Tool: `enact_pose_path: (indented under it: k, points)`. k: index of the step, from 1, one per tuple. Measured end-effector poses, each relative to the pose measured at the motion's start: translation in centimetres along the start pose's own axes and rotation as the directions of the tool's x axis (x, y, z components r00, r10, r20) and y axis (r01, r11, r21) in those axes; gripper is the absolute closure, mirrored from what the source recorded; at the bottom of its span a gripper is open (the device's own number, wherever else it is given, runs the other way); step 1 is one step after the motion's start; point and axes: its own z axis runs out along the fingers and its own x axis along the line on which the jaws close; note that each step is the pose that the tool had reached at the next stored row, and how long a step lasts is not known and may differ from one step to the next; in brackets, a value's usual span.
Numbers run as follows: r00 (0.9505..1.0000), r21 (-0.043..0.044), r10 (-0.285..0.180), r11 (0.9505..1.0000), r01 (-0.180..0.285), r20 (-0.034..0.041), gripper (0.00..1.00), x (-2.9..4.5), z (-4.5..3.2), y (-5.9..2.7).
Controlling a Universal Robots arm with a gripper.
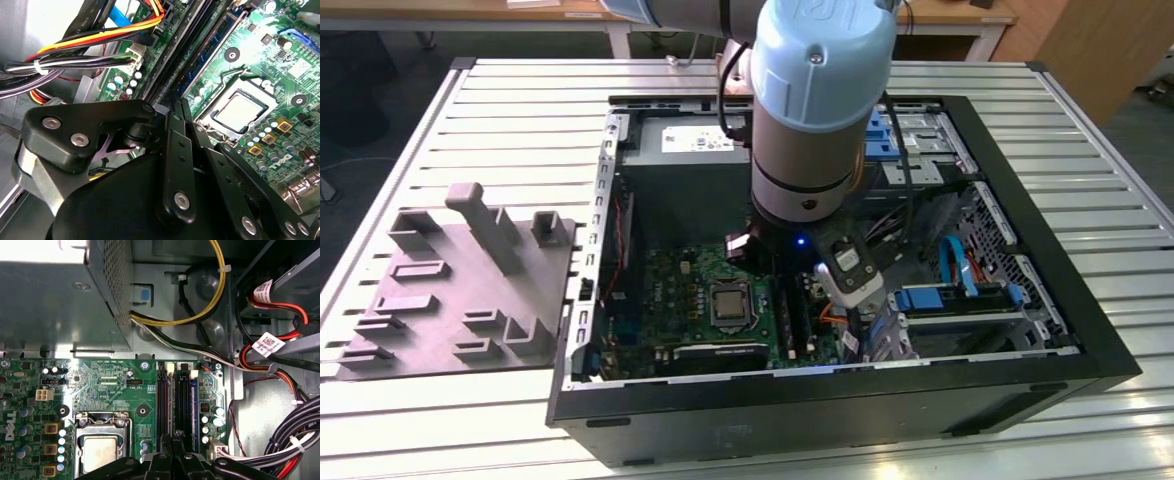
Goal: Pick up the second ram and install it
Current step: 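Insert the second ram into the second slot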
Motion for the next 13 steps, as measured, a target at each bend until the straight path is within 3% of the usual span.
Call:
enact_pose_path:
  k: [13]
  points:
    - [1.0000,-0.0006,0.000,1.0000,0.000,0.0002,0.88,0.01,0.14,-0.02]
